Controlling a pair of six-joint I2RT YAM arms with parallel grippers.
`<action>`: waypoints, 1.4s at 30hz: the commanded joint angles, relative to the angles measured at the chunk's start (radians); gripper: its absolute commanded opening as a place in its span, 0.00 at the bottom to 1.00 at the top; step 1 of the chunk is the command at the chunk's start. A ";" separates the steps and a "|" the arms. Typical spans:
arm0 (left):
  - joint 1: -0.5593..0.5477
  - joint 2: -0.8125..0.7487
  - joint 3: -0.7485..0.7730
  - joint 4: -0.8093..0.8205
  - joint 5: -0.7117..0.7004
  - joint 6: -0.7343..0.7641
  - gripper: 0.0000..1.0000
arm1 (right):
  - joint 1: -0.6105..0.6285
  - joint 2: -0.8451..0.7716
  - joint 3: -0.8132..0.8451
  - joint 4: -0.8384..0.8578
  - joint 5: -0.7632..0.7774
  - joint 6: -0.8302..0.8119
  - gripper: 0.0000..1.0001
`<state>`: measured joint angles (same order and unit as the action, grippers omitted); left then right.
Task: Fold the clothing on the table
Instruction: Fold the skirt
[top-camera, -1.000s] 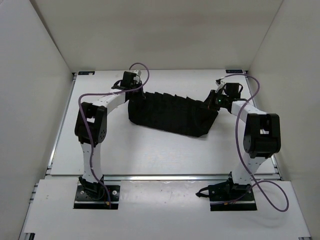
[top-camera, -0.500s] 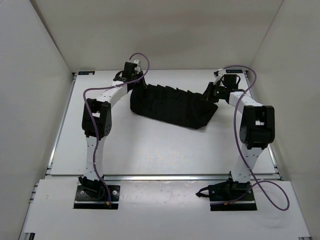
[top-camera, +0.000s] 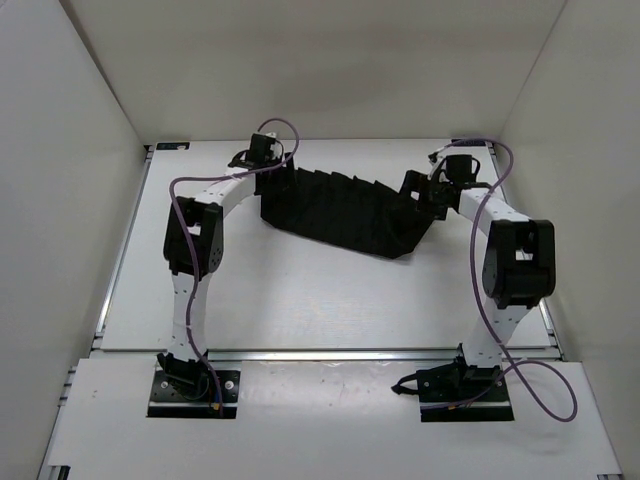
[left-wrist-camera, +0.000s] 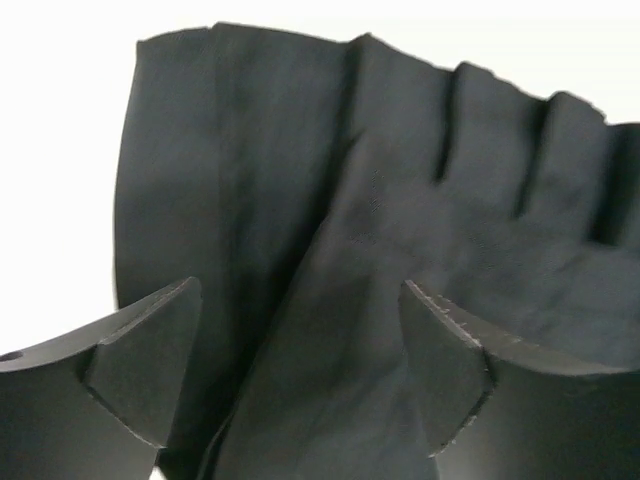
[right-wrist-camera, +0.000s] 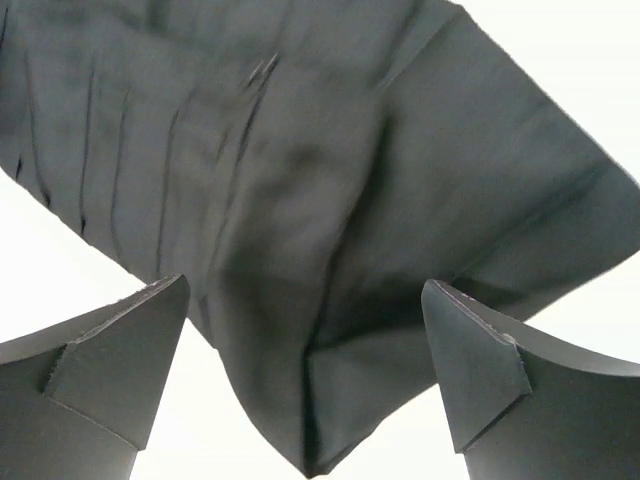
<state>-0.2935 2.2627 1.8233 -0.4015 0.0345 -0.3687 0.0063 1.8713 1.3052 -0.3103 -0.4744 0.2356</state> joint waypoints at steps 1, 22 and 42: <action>-0.025 -0.110 -0.070 -0.006 -0.085 0.028 0.85 | 0.047 -0.121 -0.075 0.020 0.052 -0.013 0.99; -0.105 -0.325 -0.505 -0.083 -0.145 -0.050 0.00 | 0.118 -0.294 -0.339 0.076 0.198 0.024 0.85; -0.038 -0.537 -0.673 -0.010 -0.090 -0.072 0.98 | 0.015 -0.172 -0.281 0.137 0.005 -0.012 0.99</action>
<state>-0.3725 1.8023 1.1496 -0.4095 -0.0349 -0.4522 0.0299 1.6558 0.9768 -0.2264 -0.4351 0.2329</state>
